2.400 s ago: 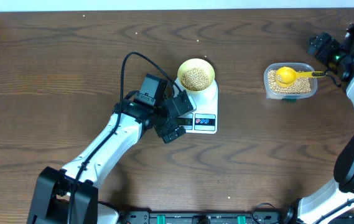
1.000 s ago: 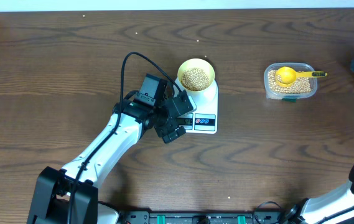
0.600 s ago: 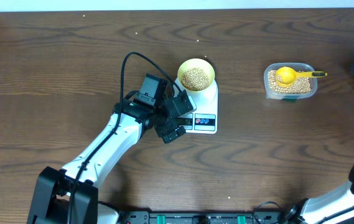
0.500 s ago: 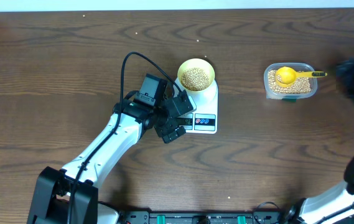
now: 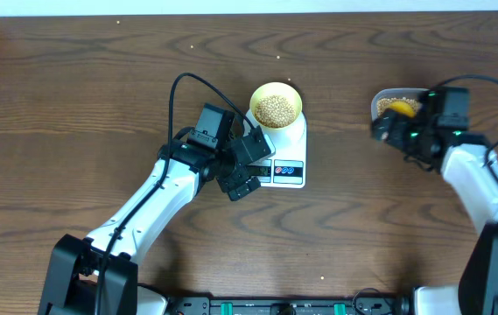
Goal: Scoop item into bowl and weigh 50g on scale
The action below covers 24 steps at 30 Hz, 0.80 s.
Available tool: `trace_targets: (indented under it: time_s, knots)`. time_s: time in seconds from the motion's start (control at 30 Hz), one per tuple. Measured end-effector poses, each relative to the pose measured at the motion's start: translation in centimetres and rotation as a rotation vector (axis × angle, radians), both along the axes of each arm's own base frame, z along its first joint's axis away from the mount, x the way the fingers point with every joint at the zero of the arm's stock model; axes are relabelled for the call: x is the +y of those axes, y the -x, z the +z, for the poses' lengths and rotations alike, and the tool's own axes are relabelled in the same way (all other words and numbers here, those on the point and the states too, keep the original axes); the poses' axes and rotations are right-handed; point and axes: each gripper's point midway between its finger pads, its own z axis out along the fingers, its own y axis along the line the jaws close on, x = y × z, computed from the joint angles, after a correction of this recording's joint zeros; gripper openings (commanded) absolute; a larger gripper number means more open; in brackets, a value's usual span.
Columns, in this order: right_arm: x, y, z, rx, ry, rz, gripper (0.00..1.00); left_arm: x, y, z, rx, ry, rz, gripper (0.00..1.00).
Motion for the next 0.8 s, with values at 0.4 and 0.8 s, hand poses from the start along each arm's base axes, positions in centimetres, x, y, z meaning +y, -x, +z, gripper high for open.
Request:
trace_targets:
  time_s: [0.4, 0.8]
  knots:
    - [2.0, 0.1, 7.7, -0.238, 0.072, 0.116, 0.99, 0.0, 0.0, 0.0, 0.0, 0.0, 0.0, 0.98]
    - [-0.7, -0.4, 11.9, -0.38, 0.09, 0.046, 0.99, 0.0, 0.0, 0.0, 0.0, 0.0, 0.0, 0.98]
